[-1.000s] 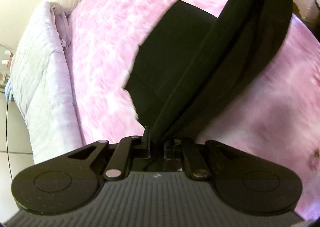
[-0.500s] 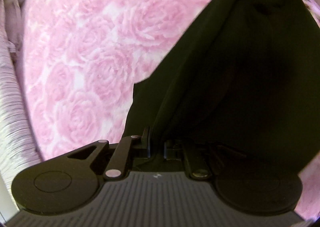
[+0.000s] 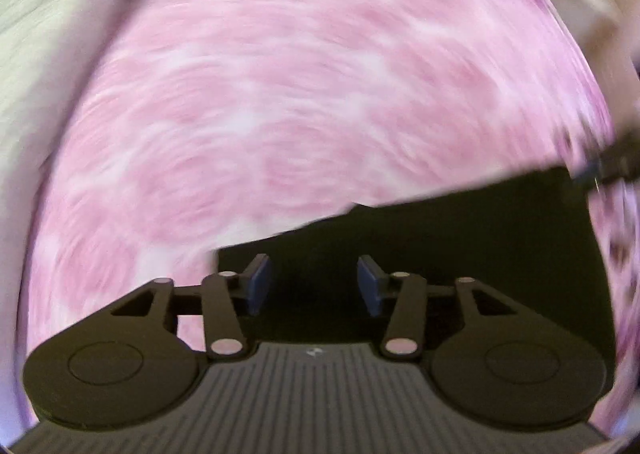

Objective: Fold clothes

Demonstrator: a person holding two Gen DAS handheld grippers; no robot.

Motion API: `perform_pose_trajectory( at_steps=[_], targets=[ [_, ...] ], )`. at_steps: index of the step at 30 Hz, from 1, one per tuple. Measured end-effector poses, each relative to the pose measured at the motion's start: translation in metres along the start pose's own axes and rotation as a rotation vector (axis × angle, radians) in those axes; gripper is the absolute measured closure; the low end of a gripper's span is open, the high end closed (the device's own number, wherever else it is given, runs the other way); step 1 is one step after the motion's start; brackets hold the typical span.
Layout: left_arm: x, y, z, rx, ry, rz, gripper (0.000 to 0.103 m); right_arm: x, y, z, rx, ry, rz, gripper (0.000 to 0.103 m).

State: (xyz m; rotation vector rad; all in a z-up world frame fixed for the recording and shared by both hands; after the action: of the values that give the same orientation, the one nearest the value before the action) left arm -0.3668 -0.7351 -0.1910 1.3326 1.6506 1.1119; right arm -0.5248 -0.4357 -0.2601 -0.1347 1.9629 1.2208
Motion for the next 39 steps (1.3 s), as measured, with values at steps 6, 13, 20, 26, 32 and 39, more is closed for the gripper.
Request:
perform_pose_trajectory(
  at_steps=[6,13,20,26,32,39],
  targets=[
    [-0.025,-0.004,0.028,-0.007,0.215,0.044,0.065,-0.010,0.005,0.008,0.090,-0.033,0.029,0.060],
    [-0.013,-0.052,0.022,-0.043,0.208,0.029,0.066,-0.005,-0.006,0.011,0.139,-0.146,0.060,0.086],
    [-0.013,-0.083,0.018,-0.062,0.223,0.025,0.057,0.020,-0.015,0.019,0.147,-0.277,0.072,0.089],
    [-0.028,-0.061,0.016,-0.041,0.280,-0.009,0.070,0.017,-0.007,0.015,0.126,-0.224,0.094,0.083],
    [-0.052,0.004,0.059,0.026,0.403,-0.051,0.071,-0.017,0.026,0.018,0.135,-0.110,0.153,0.081],
    [-0.034,0.027,0.137,0.005,0.389,-0.032,0.070,-0.110,-0.007,0.065,-0.006,0.356,0.101,0.081]
  ],
)
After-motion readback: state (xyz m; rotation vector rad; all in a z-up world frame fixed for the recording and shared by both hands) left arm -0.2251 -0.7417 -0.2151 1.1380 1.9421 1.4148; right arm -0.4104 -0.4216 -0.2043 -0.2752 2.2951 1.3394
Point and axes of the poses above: each gripper's, at about its wrist camera, not at the fingertips, and y roughly against the way its jaws point, x to its right, z to its underside, the point moved 1 cm from there along -y, roughly the way its jaws point
